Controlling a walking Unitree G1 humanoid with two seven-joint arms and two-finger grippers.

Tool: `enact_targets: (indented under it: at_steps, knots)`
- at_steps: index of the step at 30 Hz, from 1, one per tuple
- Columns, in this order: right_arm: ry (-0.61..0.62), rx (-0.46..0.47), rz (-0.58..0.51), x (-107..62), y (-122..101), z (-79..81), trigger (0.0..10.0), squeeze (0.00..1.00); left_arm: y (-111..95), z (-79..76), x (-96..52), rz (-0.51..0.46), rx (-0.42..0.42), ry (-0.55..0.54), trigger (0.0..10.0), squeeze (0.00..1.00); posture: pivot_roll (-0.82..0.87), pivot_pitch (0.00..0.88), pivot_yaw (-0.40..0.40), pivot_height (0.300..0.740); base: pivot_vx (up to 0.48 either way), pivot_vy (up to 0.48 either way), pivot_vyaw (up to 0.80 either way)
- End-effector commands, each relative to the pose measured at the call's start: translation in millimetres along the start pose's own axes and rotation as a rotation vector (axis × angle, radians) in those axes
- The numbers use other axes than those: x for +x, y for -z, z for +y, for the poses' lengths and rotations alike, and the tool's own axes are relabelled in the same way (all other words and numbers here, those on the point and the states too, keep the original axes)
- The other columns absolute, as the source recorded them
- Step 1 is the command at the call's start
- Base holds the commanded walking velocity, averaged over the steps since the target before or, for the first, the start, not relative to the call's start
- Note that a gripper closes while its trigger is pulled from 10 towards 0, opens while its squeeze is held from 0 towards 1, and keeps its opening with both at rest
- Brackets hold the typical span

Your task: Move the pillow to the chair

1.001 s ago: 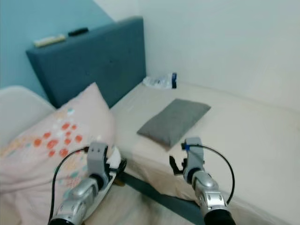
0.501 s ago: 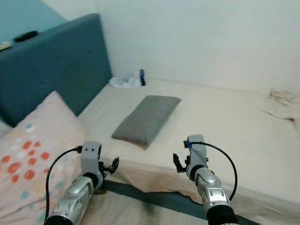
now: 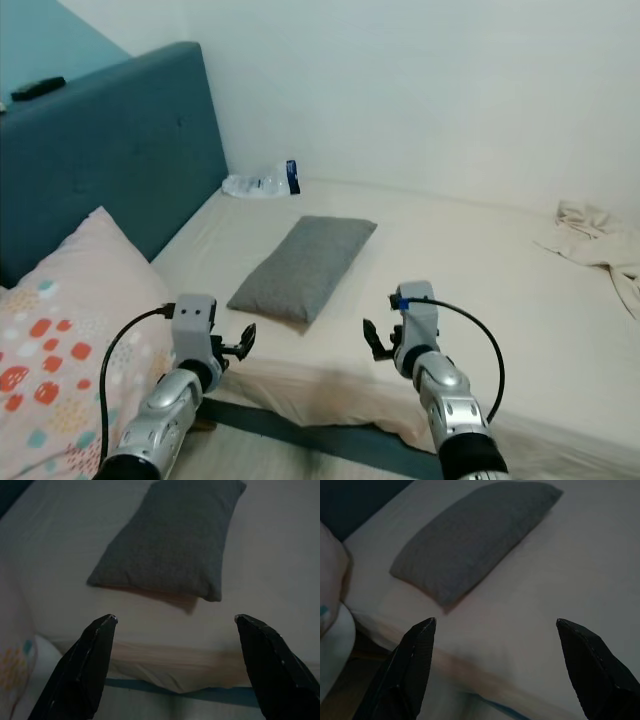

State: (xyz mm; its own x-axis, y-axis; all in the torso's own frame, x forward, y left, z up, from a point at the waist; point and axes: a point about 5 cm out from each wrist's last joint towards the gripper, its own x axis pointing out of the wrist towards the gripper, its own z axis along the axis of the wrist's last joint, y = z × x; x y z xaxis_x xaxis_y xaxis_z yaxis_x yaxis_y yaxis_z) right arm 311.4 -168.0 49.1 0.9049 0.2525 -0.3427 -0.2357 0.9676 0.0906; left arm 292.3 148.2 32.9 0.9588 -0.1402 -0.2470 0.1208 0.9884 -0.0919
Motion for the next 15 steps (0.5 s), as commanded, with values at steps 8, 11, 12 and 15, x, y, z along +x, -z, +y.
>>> enact_targets:
  at_steps: [8, 11, 12, 15]
  knots:
    - [-0.061, 0.012, -0.043, 7.8, -14, 3.9, 10.0, 0.00, 1, -19.4, 10.3, 0.016, 0.033, 0.064, 10.0, 0.00, -0.06, 0.000, -0.013, 0.740, 0.062, 0.000, 0.00]
    - [-0.060, 0.026, -0.045, 9.6, -15, 3.7, 10.0, 0.00, -4, -20.9, 14.8, 0.007, 0.055, 0.069, 10.0, 0.00, -0.06, 0.000, -0.003, 0.740, 0.000, 0.000, 0.00]
    - [-0.075, 0.058, -0.047, 11.3, -16, 5.5, 10.0, 0.00, -14, -19.8, 20.1, -0.017, 0.061, 0.068, 10.0, 0.00, -0.07, 0.000, 0.000, 0.740, 0.000, 0.000, 0.00]
    - [-0.072, 0.063, -0.040, 12.0, -14, 4.2, 10.0, 0.00, -21, -15.7, 24.8, -0.026, 0.093, 0.064, 10.0, 0.00, -0.06, 0.000, 0.009, 0.740, 0.000, 0.000, 0.00]
